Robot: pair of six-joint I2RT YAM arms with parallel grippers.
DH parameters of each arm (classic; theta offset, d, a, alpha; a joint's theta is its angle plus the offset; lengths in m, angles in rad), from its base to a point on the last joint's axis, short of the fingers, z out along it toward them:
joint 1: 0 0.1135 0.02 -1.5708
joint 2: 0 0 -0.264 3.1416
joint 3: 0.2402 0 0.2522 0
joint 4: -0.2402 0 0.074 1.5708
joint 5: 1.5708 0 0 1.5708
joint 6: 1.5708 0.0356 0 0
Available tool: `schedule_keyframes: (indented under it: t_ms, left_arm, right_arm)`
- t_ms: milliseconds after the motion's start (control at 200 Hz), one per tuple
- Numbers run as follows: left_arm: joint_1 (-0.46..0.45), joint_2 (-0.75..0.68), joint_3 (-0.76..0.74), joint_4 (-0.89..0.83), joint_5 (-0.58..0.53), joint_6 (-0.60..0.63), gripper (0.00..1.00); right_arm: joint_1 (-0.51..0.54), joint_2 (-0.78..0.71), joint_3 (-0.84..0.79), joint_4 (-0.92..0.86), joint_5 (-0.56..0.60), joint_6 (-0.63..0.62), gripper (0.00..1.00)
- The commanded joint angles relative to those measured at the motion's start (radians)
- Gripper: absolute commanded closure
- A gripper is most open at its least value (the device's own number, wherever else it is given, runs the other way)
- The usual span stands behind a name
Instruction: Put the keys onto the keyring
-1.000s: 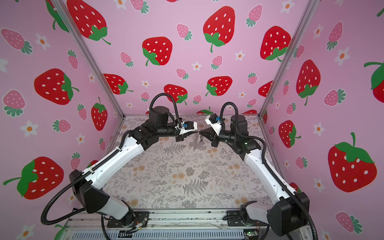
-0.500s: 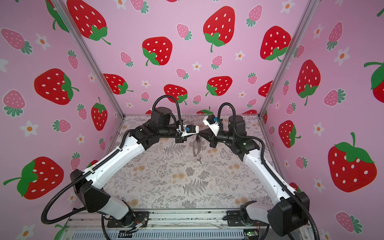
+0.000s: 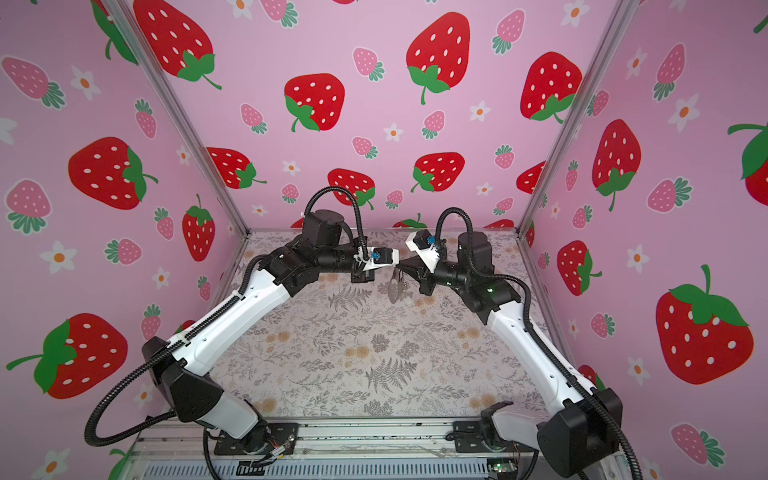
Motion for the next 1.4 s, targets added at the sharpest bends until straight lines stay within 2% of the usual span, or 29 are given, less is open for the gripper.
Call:
schedule_keyframes:
  t_ms: [0, 115, 710, 810, 845, 925, 985, 1045, 1170, 1256, 1396]
  left_arm:
    - [-0.004, 0.012, 0.026, -0.042, -0.001, 0.032, 0.90]
    - [-0.003, 0.008, 0.021, -0.042, -0.018, 0.034, 0.85]
    - [-0.027, 0.044, 0.053, -0.045, -0.003, 0.016, 0.88]
    - [-0.030, 0.050, 0.059, -0.046, 0.001, 0.013, 0.93]
    - [-0.031, 0.051, 0.062, -0.044, 0.003, 0.013, 1.00]
    - [-0.031, 0.053, 0.068, -0.036, 0.011, -0.003, 1.00]
    - [-0.030, 0.049, 0.067, -0.028, 0.026, -0.015, 1.00]
    - [-0.028, 0.041, 0.061, -0.011, 0.036, -0.033, 1.00]
    - [0.000, 0.019, 0.039, 0.039, 0.101, -0.101, 1.00]
    - [0.012, 0.003, 0.017, 0.081, 0.140, -0.140, 1.00]
    - [0.025, -0.006, -0.004, 0.123, 0.172, -0.186, 1.00]
  right_arm:
    - [0.009, -0.044, -0.003, 0.069, -0.024, -0.032, 1.00]
    - [0.009, -0.049, -0.008, 0.066, -0.022, -0.040, 1.00]
    - [0.011, -0.038, 0.004, 0.063, -0.050, -0.046, 1.00]
    - [0.012, -0.037, 0.002, 0.064, -0.052, -0.047, 1.00]
    - [0.012, -0.037, 0.002, 0.064, -0.050, -0.047, 1.00]
    - [0.013, -0.041, -0.004, 0.065, -0.034, -0.047, 1.00]
    - [0.011, -0.047, -0.012, 0.063, -0.007, -0.045, 0.92]
    - [0.009, -0.064, -0.027, 0.068, 0.035, -0.047, 0.79]
    - [-0.014, -0.125, -0.100, 0.144, 0.096, -0.022, 0.71]
    - [-0.033, -0.167, -0.164, 0.223, 0.084, 0.012, 0.69]
    - [-0.043, -0.178, -0.194, 0.241, 0.070, 0.032, 0.72]
